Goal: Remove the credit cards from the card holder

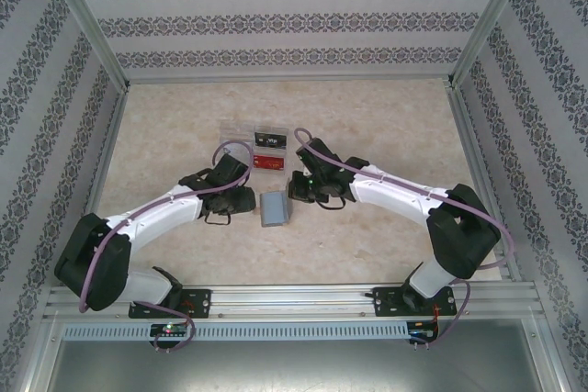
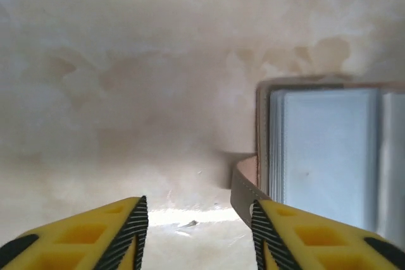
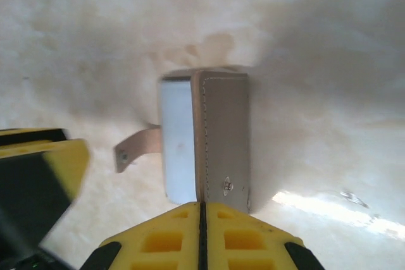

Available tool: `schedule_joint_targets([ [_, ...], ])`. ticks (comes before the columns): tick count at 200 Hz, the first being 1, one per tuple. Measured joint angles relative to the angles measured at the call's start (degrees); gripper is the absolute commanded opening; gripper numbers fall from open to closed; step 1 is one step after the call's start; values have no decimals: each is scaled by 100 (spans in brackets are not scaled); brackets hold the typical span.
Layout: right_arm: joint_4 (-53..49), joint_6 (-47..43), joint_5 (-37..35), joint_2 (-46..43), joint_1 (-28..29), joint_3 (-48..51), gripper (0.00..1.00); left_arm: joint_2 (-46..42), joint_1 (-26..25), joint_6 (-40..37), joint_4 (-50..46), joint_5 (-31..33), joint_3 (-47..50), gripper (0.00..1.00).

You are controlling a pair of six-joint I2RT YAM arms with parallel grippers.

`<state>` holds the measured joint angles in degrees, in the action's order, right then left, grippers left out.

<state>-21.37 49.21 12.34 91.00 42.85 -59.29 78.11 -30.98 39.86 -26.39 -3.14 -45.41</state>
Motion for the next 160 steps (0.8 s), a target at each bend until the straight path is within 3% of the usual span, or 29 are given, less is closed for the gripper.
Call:
schedule_joint_targets([
  [4, 31, 20, -35, -7, -11, 63, 0, -15, -2, -15, -2, -17, -28, 76],
  [12, 83, 48, -72, -17, -37, 168, 0, -52, -2, 2, -9, -66, -74, 78],
  [79, 562, 306, -262, -22, -74, 791, 0, -308, -48, 581, 564, -1043, -48, 55],
  [160, 817, 337, -225, 7, -111, 844, 0, 306, -122, 514, 595, -1182, -122, 48],
])
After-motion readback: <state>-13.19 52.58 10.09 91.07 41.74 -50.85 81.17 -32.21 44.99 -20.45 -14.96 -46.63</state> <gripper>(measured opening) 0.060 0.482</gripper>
